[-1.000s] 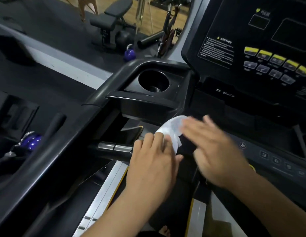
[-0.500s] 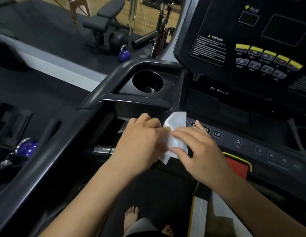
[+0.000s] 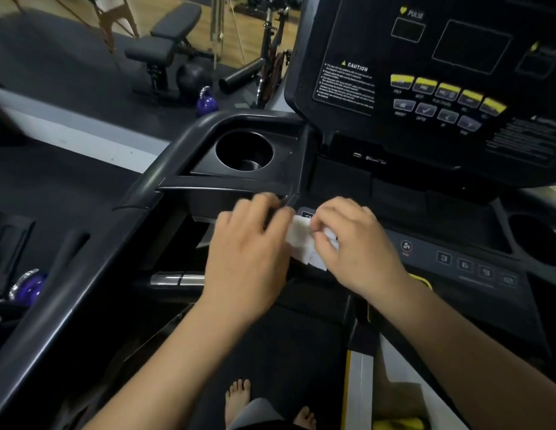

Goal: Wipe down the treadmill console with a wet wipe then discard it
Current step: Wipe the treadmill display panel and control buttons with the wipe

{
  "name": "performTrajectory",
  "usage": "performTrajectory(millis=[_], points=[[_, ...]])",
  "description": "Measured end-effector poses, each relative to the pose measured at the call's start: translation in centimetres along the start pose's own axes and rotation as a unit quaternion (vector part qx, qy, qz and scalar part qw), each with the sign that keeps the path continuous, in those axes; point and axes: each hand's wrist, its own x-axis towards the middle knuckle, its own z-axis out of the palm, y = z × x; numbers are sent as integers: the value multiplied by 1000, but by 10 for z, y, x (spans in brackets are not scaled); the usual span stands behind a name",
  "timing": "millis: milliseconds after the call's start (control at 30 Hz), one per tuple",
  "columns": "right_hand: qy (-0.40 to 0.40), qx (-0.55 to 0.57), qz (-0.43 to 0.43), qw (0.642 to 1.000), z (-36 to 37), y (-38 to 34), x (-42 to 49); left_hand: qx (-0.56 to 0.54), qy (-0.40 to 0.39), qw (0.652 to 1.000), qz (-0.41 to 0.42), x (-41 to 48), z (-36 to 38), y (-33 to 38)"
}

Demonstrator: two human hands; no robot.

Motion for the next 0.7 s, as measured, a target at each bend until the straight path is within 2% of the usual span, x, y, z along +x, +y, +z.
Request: performTrajectory(millis=[67, 100, 167, 233, 300, 467, 567, 700], points=[[30, -73, -40, 996, -1, -2, -3, 6, -39, 995, 96, -10, 13, 3], [36, -81, -63, 994, -3, -4, -7, 0, -65, 992, 110, -15, 17, 4], [-16, -83, -85, 993, -3, -8, -29, 5, -108, 990, 95, -29, 18, 6], [-117, -118, -74, 983, 3, -9, -55, 25, -133, 988, 72, -43, 14, 9], [-158, -141, -58, 976, 7, -7, -63, 32, -135, 988, 61, -44, 11, 11], [-144, -140, -5, 980, 5, -9, -28, 29, -127, 991, 14, -12, 12, 10], [-149, -134, -48, 979, 4, -17, -52, -15, -118, 993, 8, -39, 3, 16], [-169, -107, -102, 974, 1, -12, -61, 3, -113, 993, -15, -63, 0, 24]])
